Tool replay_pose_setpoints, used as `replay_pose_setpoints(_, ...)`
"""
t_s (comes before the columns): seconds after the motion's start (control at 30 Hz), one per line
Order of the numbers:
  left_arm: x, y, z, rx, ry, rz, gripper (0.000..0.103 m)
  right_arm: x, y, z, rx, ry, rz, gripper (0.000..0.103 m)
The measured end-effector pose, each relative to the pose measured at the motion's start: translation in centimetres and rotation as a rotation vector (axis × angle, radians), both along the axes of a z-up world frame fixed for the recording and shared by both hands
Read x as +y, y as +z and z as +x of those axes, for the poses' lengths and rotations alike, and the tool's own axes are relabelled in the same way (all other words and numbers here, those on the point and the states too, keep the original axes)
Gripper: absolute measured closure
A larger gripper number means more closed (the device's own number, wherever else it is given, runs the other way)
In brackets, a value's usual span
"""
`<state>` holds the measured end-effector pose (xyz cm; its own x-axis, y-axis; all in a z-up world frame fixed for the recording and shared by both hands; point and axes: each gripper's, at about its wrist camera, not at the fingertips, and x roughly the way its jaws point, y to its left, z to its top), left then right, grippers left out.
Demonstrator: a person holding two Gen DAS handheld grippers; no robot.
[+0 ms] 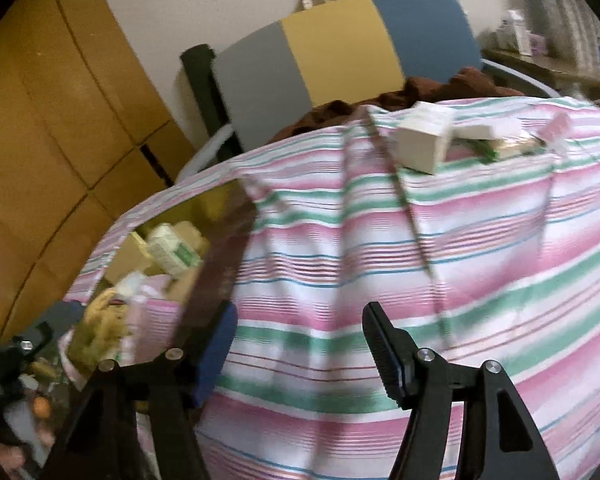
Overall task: Organize objects
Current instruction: 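Move both open tools back toward the pile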
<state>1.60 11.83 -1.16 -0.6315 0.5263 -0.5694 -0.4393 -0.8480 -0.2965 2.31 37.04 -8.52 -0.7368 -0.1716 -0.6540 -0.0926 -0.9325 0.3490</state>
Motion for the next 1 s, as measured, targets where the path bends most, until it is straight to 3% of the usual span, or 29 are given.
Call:
replay_pose_setpoints(0.37, 9.9, -0.1, -3.6, -0.072, -0.154, -0.039, 0.018, 8.8, -1.2, 0.3, -0.008, -0.172, 0.096, 0.035)
replay_pose_setpoints(0.6, 16.3, -1.9, -8.1, -0.123, -0.176, -0.116, 0.018, 12.7, -0.6, -1.2, 0.011, -0.225, 0.198, 0.029)
replay_pose_setpoints(0.83, 22.7, -3.8, -13.3, -0.102, -0.211, -0.225, 0.017, 15.9, -0.1, -3.2, 0.015, -0.283, 0.341, 0.024)
replay_pose_setpoints(1.0, 25.7, -5.5, -17.1, -0.161, -0.202, -0.244, 0.017, 16.7, -1.0, -3.0, 0.027, -0.313, 0.333, 0.024)
